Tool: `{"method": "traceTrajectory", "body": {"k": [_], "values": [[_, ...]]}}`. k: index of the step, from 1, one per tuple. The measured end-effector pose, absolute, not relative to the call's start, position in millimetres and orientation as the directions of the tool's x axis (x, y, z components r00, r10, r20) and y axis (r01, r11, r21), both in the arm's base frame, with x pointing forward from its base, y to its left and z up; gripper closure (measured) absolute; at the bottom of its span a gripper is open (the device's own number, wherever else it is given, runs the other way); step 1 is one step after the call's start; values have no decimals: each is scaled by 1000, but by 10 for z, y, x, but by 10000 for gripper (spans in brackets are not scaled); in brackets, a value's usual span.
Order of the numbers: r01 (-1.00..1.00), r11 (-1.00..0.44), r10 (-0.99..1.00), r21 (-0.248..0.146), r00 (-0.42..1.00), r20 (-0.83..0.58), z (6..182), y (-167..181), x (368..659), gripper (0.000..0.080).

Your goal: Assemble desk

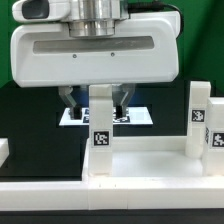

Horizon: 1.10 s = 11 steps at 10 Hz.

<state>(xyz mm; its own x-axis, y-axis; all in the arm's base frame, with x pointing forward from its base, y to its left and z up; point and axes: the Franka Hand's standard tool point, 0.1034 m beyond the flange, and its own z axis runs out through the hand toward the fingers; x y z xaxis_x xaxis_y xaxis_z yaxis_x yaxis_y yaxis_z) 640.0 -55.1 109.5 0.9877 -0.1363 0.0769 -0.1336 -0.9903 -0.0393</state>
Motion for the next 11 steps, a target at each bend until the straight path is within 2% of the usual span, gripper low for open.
{"method": "traceTrajectory", "body": {"k": [1,2,3,5,7,9,10,11], "values": [[-231,-972,-234,-47,970,73,1094,-552,6400,408],[-295,-954,-298,-52,952,70,1094,-557,6400,511],[-340,-939,-343,-55,937,67,1094,-560,6400,511],[-659,-749,-662,-67,749,29,1116,-573,6390,511],[-893,-442,-895,-87,445,-24,1113,-602,6383,511],[-981,-170,-982,-94,176,-69,1085,-631,6369,509],[-992,-97,-992,-86,104,-75,1070,-604,6358,509],[-993,-86,-993,-86,92,-76,1069,-604,6359,509]]}}
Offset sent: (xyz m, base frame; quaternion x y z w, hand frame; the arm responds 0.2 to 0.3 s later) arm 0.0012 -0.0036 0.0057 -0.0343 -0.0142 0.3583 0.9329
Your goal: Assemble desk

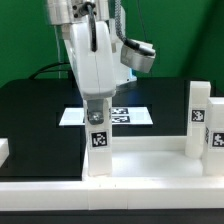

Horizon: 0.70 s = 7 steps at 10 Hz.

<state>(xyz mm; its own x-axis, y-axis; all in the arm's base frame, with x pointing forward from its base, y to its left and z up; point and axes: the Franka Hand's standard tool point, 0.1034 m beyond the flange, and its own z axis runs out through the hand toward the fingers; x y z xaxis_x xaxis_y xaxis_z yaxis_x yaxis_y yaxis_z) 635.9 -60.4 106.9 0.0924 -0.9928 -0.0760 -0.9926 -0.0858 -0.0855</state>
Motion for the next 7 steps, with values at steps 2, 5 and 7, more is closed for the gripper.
{"method": "traceTrajectory", "body": {"k": [2,5,7], "values": [[-975,-203,-976,-92,209,-62,1072,-600,6360,508],[-767,-634,-769,-103,639,-27,1050,-545,6320,184],[-693,-714,-695,-101,719,-14,1046,-556,6317,160]]}}
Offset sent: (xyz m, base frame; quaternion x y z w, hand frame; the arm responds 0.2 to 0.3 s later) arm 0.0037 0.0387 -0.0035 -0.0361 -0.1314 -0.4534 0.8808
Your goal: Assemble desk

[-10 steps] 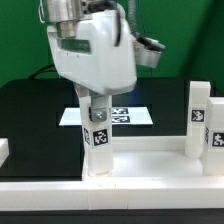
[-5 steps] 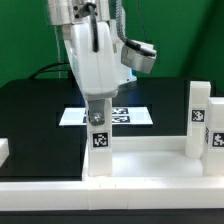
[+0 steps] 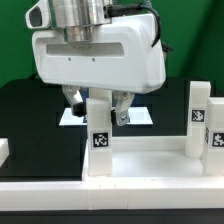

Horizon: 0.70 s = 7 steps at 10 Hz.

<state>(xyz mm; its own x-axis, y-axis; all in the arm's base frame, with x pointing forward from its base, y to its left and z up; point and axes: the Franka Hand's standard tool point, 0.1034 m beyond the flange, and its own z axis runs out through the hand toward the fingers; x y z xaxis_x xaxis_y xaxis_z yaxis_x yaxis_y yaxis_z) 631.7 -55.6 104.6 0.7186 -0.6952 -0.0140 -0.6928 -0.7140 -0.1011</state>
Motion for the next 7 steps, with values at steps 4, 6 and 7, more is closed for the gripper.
{"method": "traceTrajectory", "body": {"k": [4,6,7], "values": [[-194,-980,-196,-45,979,47,1078,-522,6345,151],[-75,-996,-77,-41,996,46,1071,-516,6342,151],[-108,-993,-110,-42,993,45,1068,-518,6341,151]]}}
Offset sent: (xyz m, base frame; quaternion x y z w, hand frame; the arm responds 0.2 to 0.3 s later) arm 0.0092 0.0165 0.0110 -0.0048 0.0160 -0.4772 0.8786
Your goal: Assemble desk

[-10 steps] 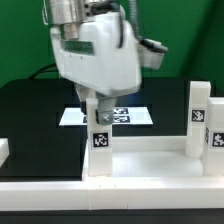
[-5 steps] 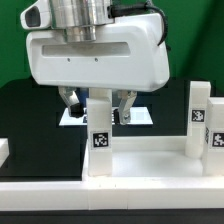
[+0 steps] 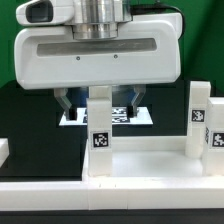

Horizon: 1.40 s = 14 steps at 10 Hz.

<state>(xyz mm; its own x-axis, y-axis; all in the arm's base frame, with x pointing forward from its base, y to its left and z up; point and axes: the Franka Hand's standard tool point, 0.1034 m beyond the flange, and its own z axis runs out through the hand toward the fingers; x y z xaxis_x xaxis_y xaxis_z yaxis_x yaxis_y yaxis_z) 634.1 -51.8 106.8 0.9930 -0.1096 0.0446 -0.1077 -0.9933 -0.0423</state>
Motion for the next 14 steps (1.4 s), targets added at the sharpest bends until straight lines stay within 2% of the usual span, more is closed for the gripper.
{"method": "traceTrajectory", "body": {"k": [2,3,4,6,8,10,11,12,14], "values": [[-109,-993,-111,-42,993,44,1064,-521,6339,394],[-177,-983,-179,-45,983,41,1062,-520,6339,394],[-266,-963,-267,-49,963,37,1062,-524,6339,511],[-436,-898,-438,-54,899,27,1059,-514,6340,511],[-741,-670,-741,-47,671,-24,1059,-486,6312,511],[-937,-342,-932,-68,348,-104,1081,-508,6357,511],[-981,-175,-972,-81,185,-142,1055,-545,6359,511],[-980,-181,-972,-78,190,-138,1052,-523,6358,511],[-998,-12,-988,-59,21,-152,1048,-520,6365,510]]}}
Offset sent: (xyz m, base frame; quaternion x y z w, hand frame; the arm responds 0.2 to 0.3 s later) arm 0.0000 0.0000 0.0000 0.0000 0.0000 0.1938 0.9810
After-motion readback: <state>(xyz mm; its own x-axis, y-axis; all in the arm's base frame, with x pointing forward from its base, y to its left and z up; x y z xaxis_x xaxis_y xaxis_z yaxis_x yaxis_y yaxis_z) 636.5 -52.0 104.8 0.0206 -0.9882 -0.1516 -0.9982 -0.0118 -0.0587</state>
